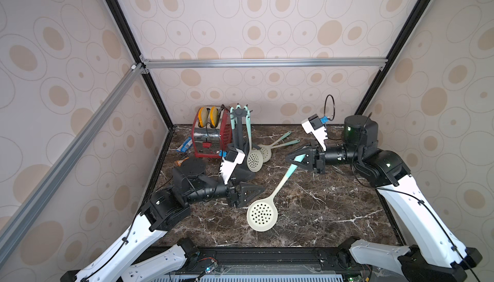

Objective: Hang the skimmer on the kitchen utensil rack
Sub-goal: Pick up the skimmer from the center of the board.

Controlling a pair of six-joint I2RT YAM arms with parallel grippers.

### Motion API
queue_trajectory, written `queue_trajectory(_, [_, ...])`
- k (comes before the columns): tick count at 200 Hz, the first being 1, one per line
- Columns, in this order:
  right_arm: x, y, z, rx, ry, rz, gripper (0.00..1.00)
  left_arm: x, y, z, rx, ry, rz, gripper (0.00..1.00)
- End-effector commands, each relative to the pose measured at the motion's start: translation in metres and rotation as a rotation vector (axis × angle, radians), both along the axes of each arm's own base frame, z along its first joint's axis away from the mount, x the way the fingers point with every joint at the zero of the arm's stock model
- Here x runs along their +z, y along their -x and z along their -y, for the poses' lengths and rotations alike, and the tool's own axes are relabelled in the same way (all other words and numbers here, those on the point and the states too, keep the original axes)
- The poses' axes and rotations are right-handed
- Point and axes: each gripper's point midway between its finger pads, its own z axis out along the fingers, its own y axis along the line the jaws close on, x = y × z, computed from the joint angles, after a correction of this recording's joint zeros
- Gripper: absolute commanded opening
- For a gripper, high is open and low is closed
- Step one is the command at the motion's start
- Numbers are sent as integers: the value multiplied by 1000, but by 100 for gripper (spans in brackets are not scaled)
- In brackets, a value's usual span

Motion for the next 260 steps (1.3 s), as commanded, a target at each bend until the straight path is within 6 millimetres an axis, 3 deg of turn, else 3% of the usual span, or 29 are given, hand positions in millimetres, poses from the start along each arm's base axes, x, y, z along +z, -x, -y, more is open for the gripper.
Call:
queue_trajectory(1, [33,25,-13,143,-89,48,0,27,11,2,-78,57,92,76])
queue_trajectory(45, [43,35,-30,204,-114,39,0,31,14,8,-116,81,91,71])
queue_trajectory(72, [45,35,-33,195,-113,45,0,34,21,9,-157,99,83,48])
queue_trajectory(104, [46,28,-34,150,-94,57,0,32,25,10,-180,106,63,32])
queue_trajectory(126, [51,28,-36,128,-97,74,0,30,26,9,-176,108,47,0])
queue_trajectory(144, [56,26,-36,87,-108,99,1,31,23,5,-137,114,52,0])
queue_trajectory(159, [57,15,-32,-18,-118,125,56,37,16,-3,-60,140,65,0])
queue_trajectory(168, [59,7,-27,-102,-149,145,73,42,11,-9,-1,176,70,0])
queue_trajectory(175, [59,0,-23,-169,-186,155,77,48,8,-14,37,216,77,0])
queue_trajectory(209, [59,-6,-13,-327,-372,123,77,71,-3,-33,164,395,69,0])
queue_trajectory(260, [50,16,-56,-238,-461,13,72,84,2,-30,123,458,59,0])
